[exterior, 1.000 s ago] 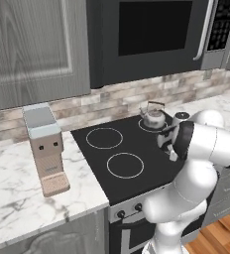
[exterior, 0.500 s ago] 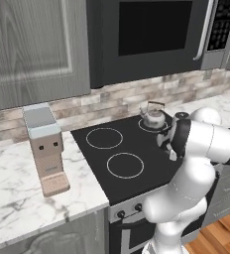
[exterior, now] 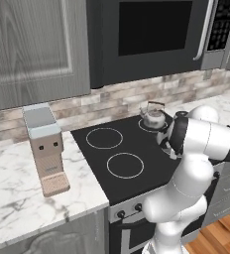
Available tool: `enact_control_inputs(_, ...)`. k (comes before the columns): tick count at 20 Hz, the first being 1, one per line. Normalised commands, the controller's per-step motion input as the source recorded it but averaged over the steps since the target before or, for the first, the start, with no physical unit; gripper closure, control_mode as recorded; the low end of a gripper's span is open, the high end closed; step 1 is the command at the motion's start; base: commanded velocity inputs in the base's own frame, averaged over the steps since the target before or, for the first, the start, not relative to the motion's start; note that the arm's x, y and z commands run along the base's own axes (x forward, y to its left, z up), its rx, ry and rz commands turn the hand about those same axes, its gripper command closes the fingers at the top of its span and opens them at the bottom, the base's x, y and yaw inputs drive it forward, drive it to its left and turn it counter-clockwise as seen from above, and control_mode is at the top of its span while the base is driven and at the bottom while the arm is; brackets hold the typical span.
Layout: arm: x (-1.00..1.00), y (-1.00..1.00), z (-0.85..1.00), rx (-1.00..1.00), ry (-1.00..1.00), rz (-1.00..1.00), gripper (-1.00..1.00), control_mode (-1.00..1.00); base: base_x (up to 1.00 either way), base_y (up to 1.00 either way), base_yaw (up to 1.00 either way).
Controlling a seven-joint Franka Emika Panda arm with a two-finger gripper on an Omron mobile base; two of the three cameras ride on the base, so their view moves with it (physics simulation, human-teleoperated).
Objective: Pick the kettle from the cabinet and place it on a stove burner. Then pick the pot from the counter and place it on another stove burner. Finally, turn both burners on.
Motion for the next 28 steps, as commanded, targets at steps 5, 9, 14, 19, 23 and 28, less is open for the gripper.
enact_control_inputs(5,-0.01,-0.01,0.0,0.0,0.0,0.0,-1.0,-1.0,0.0,0.0,0.0)
enact_control_inputs(9,-0.08,-0.01,0.0,0.0,-0.01,0.0,-1.0,-1.0,0.0,0.0,0.0)
enact_control_inputs(14,-0.11,-0.02,0.0,0.0,-0.01,0.0,-1.0,-1.0,0.0,0.0,0.0)
enact_control_inputs(19,-0.14,-0.01,0.01,0.0,-0.04,0.0,-1.0,-1.0,0.0,0.0,0.0)
enact_control_inputs(23,-0.17,0.0,0.15,0.0,-0.06,0.0,-1.0,-1.0,0.0,0.0,0.0)
enact_control_inputs(28,-0.22,0.0,0.32,0.0,-0.08,0.0,-1.0,-1.0,0.0,0.0,0.0)
